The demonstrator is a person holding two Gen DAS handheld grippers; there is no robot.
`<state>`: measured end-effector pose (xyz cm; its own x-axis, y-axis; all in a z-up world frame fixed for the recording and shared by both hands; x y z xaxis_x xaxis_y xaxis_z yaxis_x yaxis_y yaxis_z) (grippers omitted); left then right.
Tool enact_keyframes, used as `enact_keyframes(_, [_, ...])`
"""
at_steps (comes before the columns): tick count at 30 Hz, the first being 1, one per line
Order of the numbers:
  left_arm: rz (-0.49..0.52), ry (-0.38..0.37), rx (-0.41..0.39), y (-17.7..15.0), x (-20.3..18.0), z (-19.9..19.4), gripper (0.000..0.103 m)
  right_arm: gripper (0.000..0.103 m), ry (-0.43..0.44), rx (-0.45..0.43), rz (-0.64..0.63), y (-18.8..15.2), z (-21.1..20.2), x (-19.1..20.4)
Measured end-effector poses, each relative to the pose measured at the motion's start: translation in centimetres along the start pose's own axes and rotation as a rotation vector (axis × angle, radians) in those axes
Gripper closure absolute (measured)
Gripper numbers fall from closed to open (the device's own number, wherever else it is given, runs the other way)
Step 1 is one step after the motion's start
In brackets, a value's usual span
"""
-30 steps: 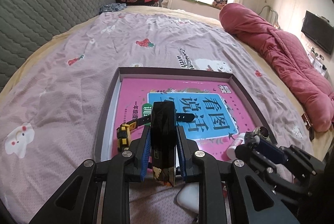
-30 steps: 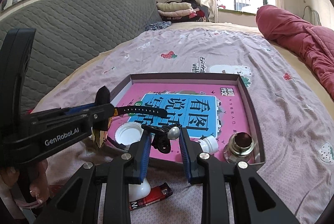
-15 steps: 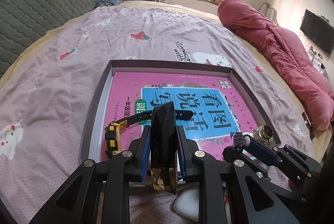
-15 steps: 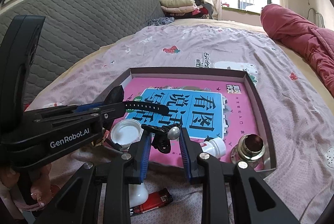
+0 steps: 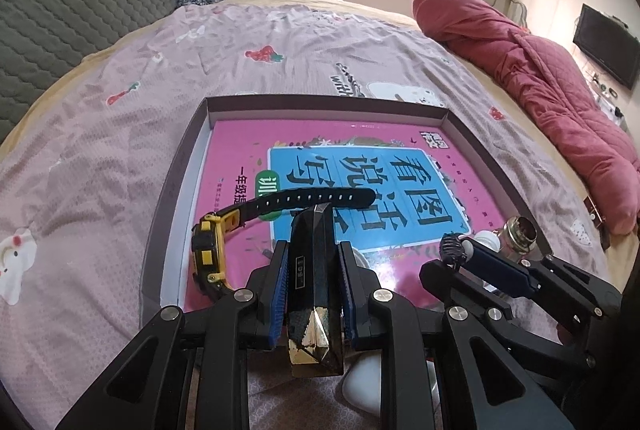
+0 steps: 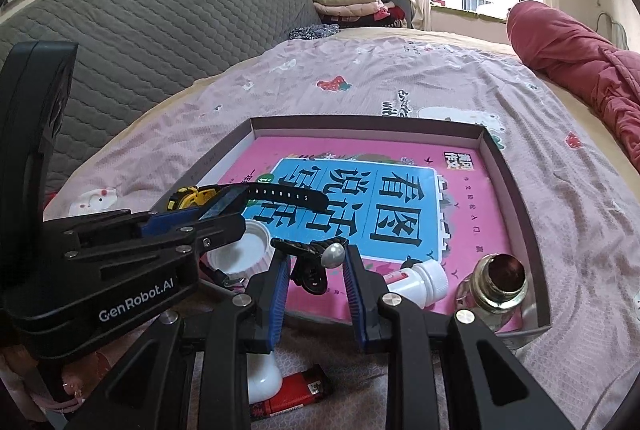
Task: Organize rigid objects
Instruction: 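Carry the black-gold box over the tray with the left gripper while the right carries the keychain there, then lower and release the black-gold box into the tray with the left gripper while the right releases the keychain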
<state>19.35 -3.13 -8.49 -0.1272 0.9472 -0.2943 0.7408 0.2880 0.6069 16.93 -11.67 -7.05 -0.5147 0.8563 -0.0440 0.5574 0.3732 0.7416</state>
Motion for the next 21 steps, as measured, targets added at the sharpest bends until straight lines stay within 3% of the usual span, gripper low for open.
enact_keyframes(21, [0.01, 0.005, 0.0, -0.68, -0.04, 0.25, 0.08, 0.075, 0.02, 0.018, 0.003, -0.57, 0.85, 0.07])
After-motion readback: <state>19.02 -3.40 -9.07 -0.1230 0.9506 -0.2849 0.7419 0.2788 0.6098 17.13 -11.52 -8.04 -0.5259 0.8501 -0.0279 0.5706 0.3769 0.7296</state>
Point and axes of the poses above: each gripper's, at about its wrist camera, not at the fingertips, and z roughly the way its jaws point, x to its left, y to its top, the point moved 9 cm from there along z, roughly the way its jaws point, and after that the axes turned 13 degrees about -z, right-handed, at the moved point
